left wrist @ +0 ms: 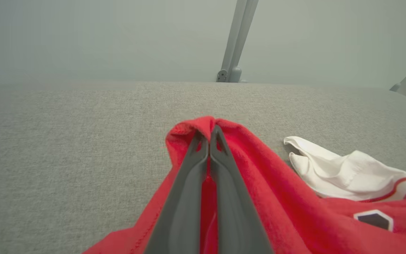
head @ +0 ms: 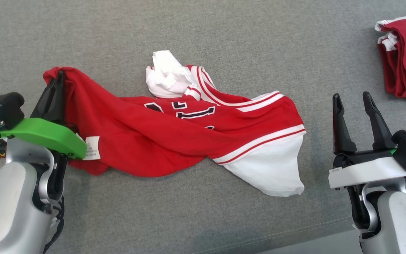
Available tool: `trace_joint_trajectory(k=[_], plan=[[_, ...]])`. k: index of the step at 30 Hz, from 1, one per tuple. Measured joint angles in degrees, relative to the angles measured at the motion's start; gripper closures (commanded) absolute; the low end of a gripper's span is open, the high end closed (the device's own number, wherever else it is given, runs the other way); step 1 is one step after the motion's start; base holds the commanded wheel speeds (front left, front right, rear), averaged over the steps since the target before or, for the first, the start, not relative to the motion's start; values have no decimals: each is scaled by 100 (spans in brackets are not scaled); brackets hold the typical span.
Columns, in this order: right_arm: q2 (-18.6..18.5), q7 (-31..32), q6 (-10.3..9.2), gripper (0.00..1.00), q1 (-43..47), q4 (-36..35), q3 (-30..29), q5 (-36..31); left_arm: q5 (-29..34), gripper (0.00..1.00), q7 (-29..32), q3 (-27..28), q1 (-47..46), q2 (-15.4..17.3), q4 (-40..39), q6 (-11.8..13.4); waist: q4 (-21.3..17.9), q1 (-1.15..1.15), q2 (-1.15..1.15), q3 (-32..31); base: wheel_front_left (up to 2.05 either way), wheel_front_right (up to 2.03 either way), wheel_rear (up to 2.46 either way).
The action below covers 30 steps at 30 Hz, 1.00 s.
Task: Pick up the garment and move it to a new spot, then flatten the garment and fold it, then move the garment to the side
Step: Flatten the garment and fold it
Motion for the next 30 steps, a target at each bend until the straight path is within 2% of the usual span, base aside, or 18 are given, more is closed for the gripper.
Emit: trace_joint_trajectory(k=[4,5,6,7,11,15,21,30], plan=[[7,-10,0,0,-35,34,-12,5,-53,100,-136,-85,-387,-171,837,-224,-109,0,0,169,0,0,0],[9,-10,0,0,-44,43,1,4,-66,74,-140,-108,-446,-198,1009,-275,-126,0,0,200,0,0,0],[14,-10,0,0,-58,52,5,4,-69,6,-143,-147,-493,-226,1158,-310,-137,0,0,226,0,0,0],[18,-10,0,0,-79,57,9,3,-69,0,-194,-177,-521,-258,1266,-342,-141,0,0,243,0,0,0],[20,-7,0,0,-103,74,37,-14,-9,0,-467,-221,-563,-303,1485,-423,-82,0,0,228,0,0,0],[2,-1,0,0,-104,103,49,-29,21,0,-879,-132,-373,-300,1346,-367,14,0,0,125,0,0,0],[-52,26,0,0,-87,102,68,-57,47,0,-1325,108,309,-269,739,-75,174,0,0,-85,0,0,0],[-226,126,0,0,-27,80,312,-104,625,0,-1553,457,1388,-182,-642,447,359,0,0,-489,0,0,0]])
